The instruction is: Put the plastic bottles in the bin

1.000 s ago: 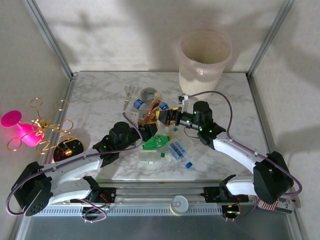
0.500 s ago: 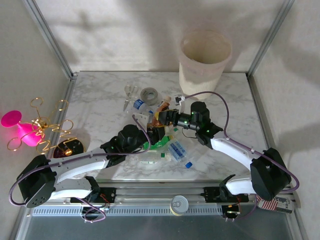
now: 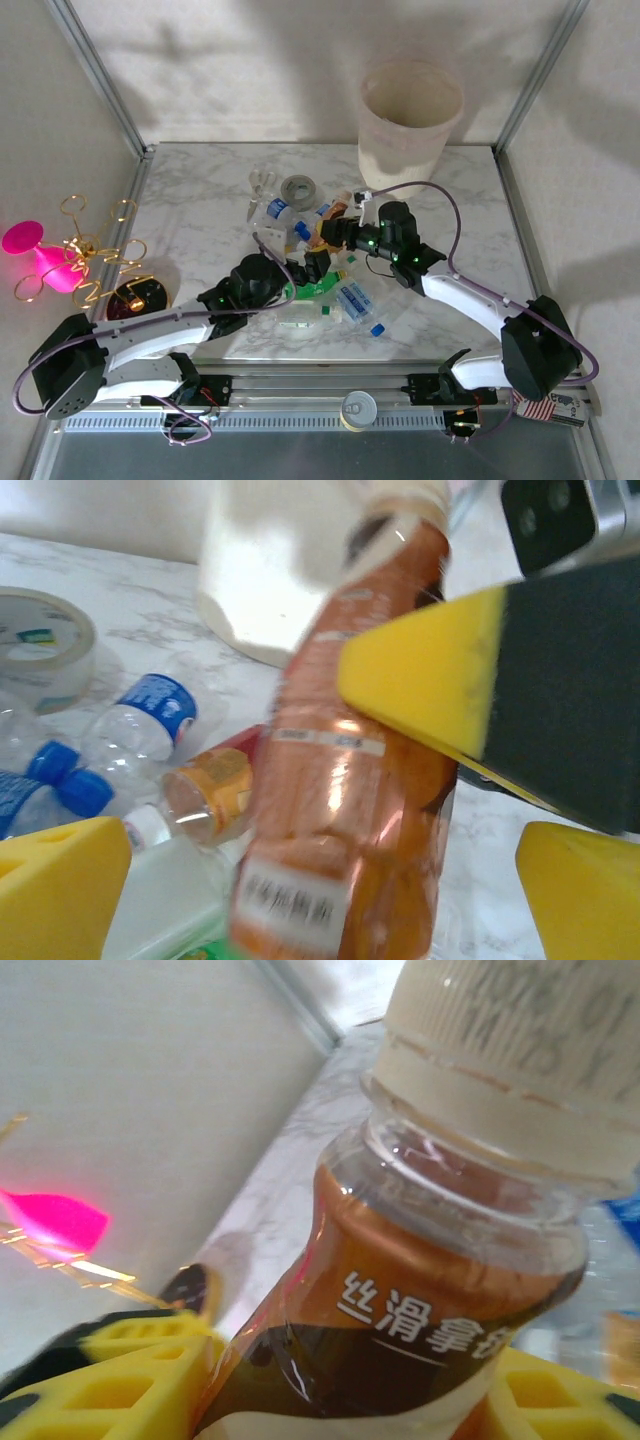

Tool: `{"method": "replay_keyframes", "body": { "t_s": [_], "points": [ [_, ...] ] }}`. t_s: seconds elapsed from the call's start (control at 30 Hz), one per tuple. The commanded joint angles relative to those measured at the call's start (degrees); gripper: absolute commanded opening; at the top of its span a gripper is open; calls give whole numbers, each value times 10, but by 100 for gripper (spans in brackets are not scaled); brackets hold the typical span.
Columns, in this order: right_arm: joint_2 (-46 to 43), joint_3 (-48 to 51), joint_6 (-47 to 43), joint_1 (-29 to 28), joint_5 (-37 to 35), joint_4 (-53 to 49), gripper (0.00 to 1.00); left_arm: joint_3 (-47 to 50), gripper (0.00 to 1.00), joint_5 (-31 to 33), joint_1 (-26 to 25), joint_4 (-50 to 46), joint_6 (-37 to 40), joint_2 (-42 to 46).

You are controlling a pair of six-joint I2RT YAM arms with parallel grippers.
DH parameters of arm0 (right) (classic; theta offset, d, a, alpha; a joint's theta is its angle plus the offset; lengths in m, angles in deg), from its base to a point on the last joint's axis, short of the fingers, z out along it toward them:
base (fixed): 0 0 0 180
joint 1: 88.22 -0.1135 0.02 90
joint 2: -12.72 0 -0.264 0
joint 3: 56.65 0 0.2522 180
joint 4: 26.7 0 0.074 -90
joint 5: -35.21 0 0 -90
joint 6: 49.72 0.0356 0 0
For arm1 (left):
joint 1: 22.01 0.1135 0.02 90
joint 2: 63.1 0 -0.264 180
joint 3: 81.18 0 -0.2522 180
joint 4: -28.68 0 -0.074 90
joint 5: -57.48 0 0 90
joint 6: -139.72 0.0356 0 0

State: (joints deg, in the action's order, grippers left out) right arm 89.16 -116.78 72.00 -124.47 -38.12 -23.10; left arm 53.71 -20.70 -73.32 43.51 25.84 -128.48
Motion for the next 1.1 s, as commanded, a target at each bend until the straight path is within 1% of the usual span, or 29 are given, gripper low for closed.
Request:
{"method": "replay_keyframes", "body": {
  "t_s": [0.0, 0.07, 0.17, 0.23, 0.3, 0.37, 0.43, 0.53, 0.6, 0.73, 0.8, 1.07],
  "points": [
    [13, -45, -59, 19, -112, -88, 50, 29, 100, 104, -1, 43, -46, 39],
    [13, -58, -75, 35, -144, -99, 50, 46, 100, 142, 6, 45, -74, 54],
    [15, -91, -107, 66, -177, -109, 50, 73, 100, 171, 30, 38, -130, 64],
    [18, -125, -127, 90, -189, -115, 50, 86, 100, 163, 58, 19, -184, 62],
    [21, -163, -139, 115, -186, -115, 50, 101, 100, 142, 88, 6, -240, 58],
    [24, -206, -149, 142, -173, -107, 50, 127, 99, 118, 113, 19, -283, 58],
    [31, -248, -155, 163, -162, -99, 49, 147, 100, 115, 122, 32, -310, 64],
    [51, -308, -169, 187, -162, -75, 49, 161, 100, 125, 125, 27, -326, 76],
    [67, -330, -182, 199, -169, -31, 49, 166, 100, 127, 125, 20, -328, 84],
    [129, -397, -216, 213, -184, 29, 49, 169, 99, 121, 125, -1, -322, 103],
    [175, -446, -232, 217, -196, 25, 48, 174, 100, 121, 126, -6, -320, 109],
    [347, -622, -256, 236, -224, -65, 48, 176, 100, 96, 130, -8, -315, 103]
  ]
}}
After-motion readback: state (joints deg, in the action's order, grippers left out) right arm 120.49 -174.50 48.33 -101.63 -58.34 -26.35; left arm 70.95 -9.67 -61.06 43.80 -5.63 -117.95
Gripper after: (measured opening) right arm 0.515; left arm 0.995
